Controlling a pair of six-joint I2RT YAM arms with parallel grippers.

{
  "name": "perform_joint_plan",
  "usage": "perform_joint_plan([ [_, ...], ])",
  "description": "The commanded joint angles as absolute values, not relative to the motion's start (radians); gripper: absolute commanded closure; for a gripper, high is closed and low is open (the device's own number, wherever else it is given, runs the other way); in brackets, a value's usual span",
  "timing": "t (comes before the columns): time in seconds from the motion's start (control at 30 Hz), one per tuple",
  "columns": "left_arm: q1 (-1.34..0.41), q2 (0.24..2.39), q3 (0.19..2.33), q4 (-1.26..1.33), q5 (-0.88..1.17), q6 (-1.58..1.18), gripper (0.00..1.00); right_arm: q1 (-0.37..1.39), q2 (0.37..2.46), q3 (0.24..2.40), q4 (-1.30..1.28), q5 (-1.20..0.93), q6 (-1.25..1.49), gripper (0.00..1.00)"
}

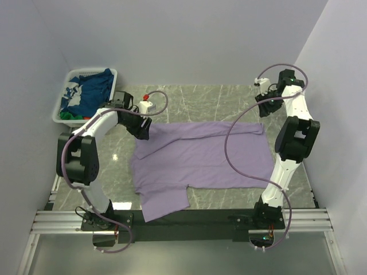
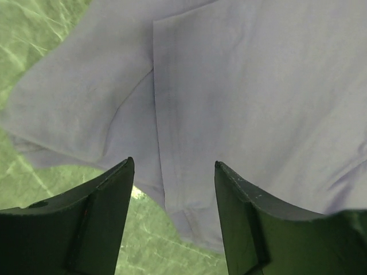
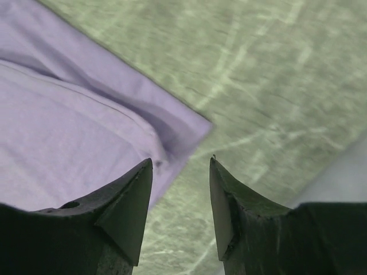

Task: Fold and stack the t-shirts
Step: Fold the tshirt

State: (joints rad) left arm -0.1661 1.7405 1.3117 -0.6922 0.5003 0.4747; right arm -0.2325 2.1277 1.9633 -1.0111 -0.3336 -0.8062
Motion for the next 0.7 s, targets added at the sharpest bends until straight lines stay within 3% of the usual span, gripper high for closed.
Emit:
perform_joint_plan([
  [0.0, -0.164, 1.782, 1.367, -0.689, 0.538, 0.457, 0.36, -0.193, 2.157, 1.960, -1.057, -0.321, -0.818, 0.48],
  [0.3, -0.164, 1.804, 1.355, -0.667, 0.538, 0.434, 0.32, -0.160, 2.180, 1.901, -1.077, -0.230, -0.853, 0.53],
  [0.5, -0.164, 1.798, 1.359, -0.672, 0.532, 0.431, 0.33, -0.158, 2.155, 1.885, -1.098, -0.202, -0.879, 0.83],
  [0.53, -0.164, 1.796, 1.359, -0.672, 0.532, 0.433, 0.33, -0.161, 2.146, 1.884, -1.104, -0.202, -0.885, 0.92],
  [0.6, -0.164, 1.790, 1.353, -0.672, 0.534, 0.430, 0.34, -0.164, 2.128, 1.862, -1.108, -0.201, -0.900, 1.00],
  [0.67, -0.164, 1.778, 1.344, -0.672, 0.535, 0.426, 0.35, -0.167, 2.088, 1.839, -1.111, -0.202, -0.919, 1.00],
])
